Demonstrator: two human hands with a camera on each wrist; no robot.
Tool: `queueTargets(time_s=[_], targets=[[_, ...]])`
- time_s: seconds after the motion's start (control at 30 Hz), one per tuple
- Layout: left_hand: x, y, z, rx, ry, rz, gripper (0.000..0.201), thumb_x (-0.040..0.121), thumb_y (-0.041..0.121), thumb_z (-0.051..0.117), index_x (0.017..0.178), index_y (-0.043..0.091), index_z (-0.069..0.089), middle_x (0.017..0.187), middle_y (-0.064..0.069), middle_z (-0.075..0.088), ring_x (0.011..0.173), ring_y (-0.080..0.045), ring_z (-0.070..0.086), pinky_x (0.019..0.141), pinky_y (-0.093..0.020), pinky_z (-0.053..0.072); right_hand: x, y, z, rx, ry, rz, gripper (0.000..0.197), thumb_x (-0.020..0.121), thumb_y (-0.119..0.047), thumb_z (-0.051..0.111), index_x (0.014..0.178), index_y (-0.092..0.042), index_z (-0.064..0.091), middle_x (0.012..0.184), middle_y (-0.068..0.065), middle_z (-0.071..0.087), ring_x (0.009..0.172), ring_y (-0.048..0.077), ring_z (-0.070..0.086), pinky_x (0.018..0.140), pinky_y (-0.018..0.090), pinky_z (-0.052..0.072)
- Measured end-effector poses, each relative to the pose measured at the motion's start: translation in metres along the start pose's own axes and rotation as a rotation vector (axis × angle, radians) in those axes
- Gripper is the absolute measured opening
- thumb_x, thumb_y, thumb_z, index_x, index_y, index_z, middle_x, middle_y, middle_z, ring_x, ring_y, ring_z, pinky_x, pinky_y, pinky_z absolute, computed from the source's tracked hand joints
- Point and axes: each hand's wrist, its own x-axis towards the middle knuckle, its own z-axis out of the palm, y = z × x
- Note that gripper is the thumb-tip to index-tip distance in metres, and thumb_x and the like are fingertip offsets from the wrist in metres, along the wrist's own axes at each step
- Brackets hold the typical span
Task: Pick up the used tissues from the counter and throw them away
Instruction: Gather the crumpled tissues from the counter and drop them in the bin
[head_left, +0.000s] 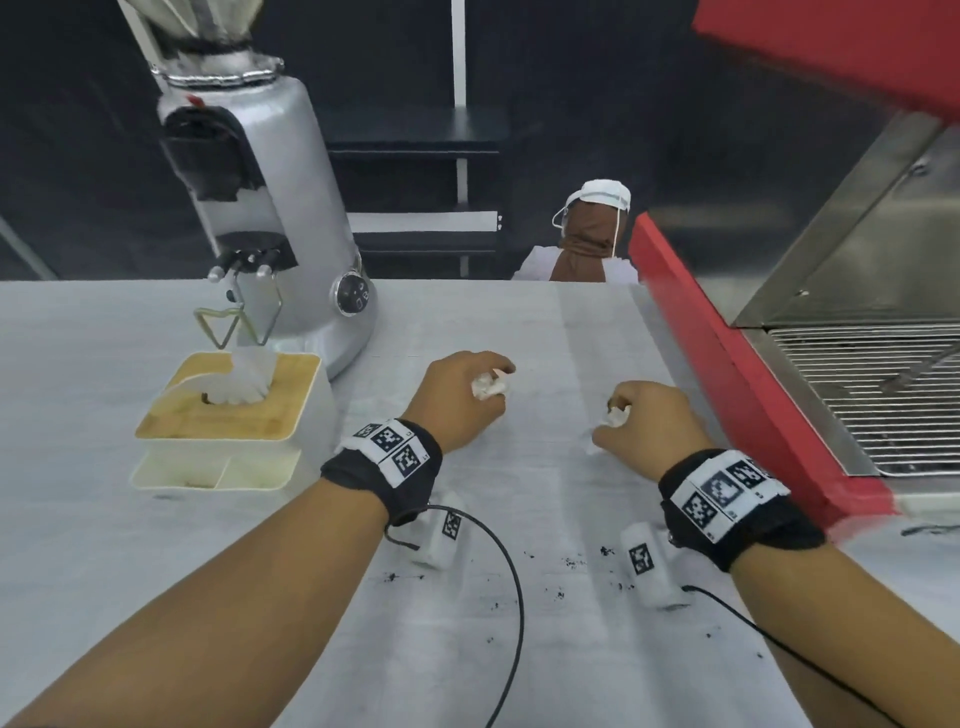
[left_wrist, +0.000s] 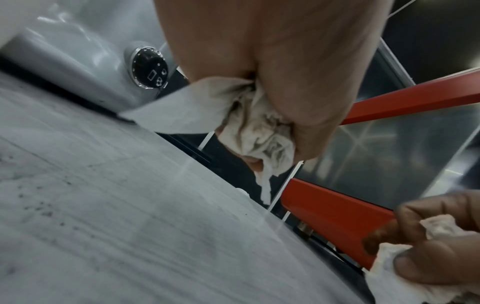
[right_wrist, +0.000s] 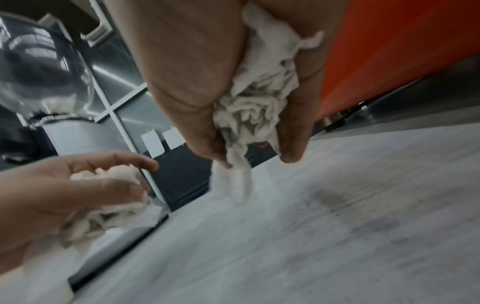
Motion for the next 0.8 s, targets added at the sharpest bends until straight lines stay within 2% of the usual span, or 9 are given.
queueTargets(time_s=[0.1, 0.17, 0.27, 0.37, 0.43, 0.5, 0.57, 0.63, 0.8], targets=[[-0.01, 0.018, 0.004, -0.066, -0.04, 0.08, 0.019, 0.082, 0.016, 0.068, 0.098, 0.023, 0.075, 0.097, 0.009, 0.07, 0.087, -0.001, 0.059, 0.075, 0.002, 0.036, -0.029, 0.004, -0.013, 0.084, 0.081, -0.036, 0.018, 0.071, -0.011, 0.076, 0.078, -0.017, 0.06, 0.078, -0.002, 0.064, 0.069, 0.018, 0.06, 0.051, 0.025, 0.043], [-0.016, 0.032, 0.011, -0.073, -0.097, 0.131, 0.009, 0.081, 0.025, 0.073, 0.09, 0.022, 0.075, 0.089, 0.009, 0.073, 0.08, 0.0, 0.061, 0.071, -0.001, 0.038, -0.049, 0.01, -0.021, 0.161, 0.117, -0.017, 0.022, 0.07, -0.015, 0.08, 0.082, -0.022, 0.063, 0.083, -0.006, 0.065, 0.071, 0.018, 0.064, 0.062, 0.03, 0.053], [-0.024, 0.052, 0.031, -0.053, -0.196, 0.202, 0.012, 0.08, 0.034, 0.074, 0.078, 0.023, 0.072, 0.078, 0.01, 0.069, 0.075, -0.001, 0.06, 0.065, -0.007, 0.04, -0.08, 0.028, -0.029, 0.185, 0.188, 0.007, 0.025, 0.069, -0.029, 0.086, 0.085, -0.024, 0.069, 0.086, -0.009, 0.067, 0.079, 0.009, 0.062, 0.072, 0.02, 0.045], [-0.032, 0.072, 0.059, -0.074, -0.278, 0.255, 0.018, 0.08, 0.039, 0.073, 0.073, 0.023, 0.068, 0.075, 0.009, 0.068, 0.072, -0.004, 0.06, 0.064, -0.014, 0.043, -0.109, 0.05, -0.034, 0.181, 0.249, 0.062, 0.02, 0.068, -0.024, 0.086, 0.075, -0.024, 0.067, 0.074, -0.012, 0.066, 0.071, 0.002, 0.059, 0.061, 0.008, 0.04], [-0.042, 0.089, 0.078, -0.11, -0.332, 0.297, 0.015, 0.081, 0.035, 0.071, 0.074, 0.024, 0.068, 0.074, 0.01, 0.067, 0.069, -0.002, 0.059, 0.062, -0.012, 0.042, -0.128, 0.067, -0.036, 0.145, 0.281, 0.12, 0.018, 0.072, -0.016, 0.08, 0.069, -0.026, 0.065, 0.067, -0.012, 0.063, 0.064, 0.0, 0.056, 0.053, 0.008, 0.038], [-0.053, 0.108, 0.097, -0.165, -0.395, 0.318, 0.009, 0.083, 0.029, 0.071, 0.077, 0.022, 0.069, 0.073, 0.012, 0.066, 0.066, 0.002, 0.057, 0.059, -0.008, 0.04, -0.146, 0.086, -0.04, 0.133, 0.308, 0.189, 0.013, 0.074, -0.012, 0.073, 0.073, -0.024, 0.067, 0.069, -0.009, 0.064, 0.062, -0.001, 0.055, 0.049, 0.007, 0.039], [-0.064, 0.128, 0.118, -0.191, -0.452, 0.352, 0.005, 0.082, 0.025, 0.071, 0.078, 0.022, 0.07, 0.074, 0.012, 0.067, 0.067, 0.001, 0.059, 0.06, -0.009, 0.042, -0.165, 0.109, -0.046, 0.162, 0.336, 0.239, 0.015, 0.073, -0.009, 0.071, 0.077, -0.024, 0.069, 0.073, -0.008, 0.066, 0.064, -0.002, 0.057, 0.052, 0.003, 0.04], [-0.073, 0.149, 0.14, -0.196, -0.493, 0.389, 0.003, 0.081, 0.024, 0.072, 0.078, 0.023, 0.07, 0.076, 0.009, 0.07, 0.07, -0.002, 0.062, 0.064, -0.014, 0.046, -0.182, 0.135, -0.055, 0.197, 0.346, 0.263, 0.02, 0.074, -0.008, 0.071, 0.076, -0.028, 0.069, 0.074, -0.014, 0.066, 0.066, -0.003, 0.059, 0.055, 0.004, 0.04], [-0.092, 0.217, 0.204, -0.208, -0.585, 0.476, 0.002, 0.081, 0.024, 0.073, 0.08, 0.022, 0.072, 0.074, 0.009, 0.07, 0.068, -0.002, 0.062, 0.064, -0.013, 0.045, -0.22, 0.209, -0.091, 0.261, 0.384, 0.309, 0.015, 0.073, -0.021, 0.083, 0.084, -0.025, 0.075, 0.083, -0.019, 0.068, 0.08, -0.004, 0.06, 0.069, -0.001, 0.039]])
